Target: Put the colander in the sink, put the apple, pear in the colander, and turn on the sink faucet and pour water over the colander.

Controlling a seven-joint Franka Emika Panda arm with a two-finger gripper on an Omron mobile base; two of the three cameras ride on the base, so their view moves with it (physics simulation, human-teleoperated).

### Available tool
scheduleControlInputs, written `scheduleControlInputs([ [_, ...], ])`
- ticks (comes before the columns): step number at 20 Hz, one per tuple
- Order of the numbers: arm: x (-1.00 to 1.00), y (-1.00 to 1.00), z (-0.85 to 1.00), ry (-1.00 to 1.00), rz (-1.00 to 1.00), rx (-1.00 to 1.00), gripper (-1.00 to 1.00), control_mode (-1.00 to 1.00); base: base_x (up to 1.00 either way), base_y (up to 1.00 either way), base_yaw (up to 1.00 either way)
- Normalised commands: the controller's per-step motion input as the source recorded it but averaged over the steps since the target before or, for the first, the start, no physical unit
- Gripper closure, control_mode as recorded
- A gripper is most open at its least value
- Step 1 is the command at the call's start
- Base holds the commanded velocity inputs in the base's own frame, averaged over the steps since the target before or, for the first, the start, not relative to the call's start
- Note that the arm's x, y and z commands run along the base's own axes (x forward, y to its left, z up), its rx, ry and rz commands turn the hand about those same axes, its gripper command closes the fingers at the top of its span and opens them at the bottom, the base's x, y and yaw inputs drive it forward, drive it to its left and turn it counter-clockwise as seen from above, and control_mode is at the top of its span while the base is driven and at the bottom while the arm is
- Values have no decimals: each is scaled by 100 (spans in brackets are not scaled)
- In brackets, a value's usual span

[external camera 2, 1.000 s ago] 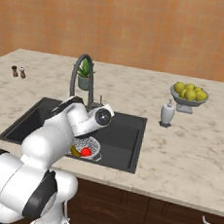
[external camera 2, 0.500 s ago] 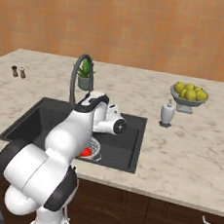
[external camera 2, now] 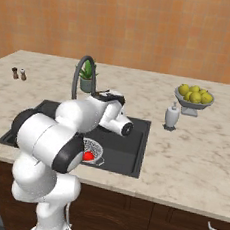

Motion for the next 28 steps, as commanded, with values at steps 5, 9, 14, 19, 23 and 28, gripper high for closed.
scheduleControlInputs([
  [5,41,0,11,0,0,6,-100,-100,0,0,0],
  [9,24,8,5,0,0,5,-100,-100,0,0,0],
  [14,21,9,6,0,0,2,-100,-100,0,0,0],
  [19,20,8,1,0,0,0,-100,-100,0,0,0],
  [23,16,20,-1,0,0,0,-100,-100,0,0,0],
  [28,22,7,0,0,0,0,-100,-100,0,0,0],
])
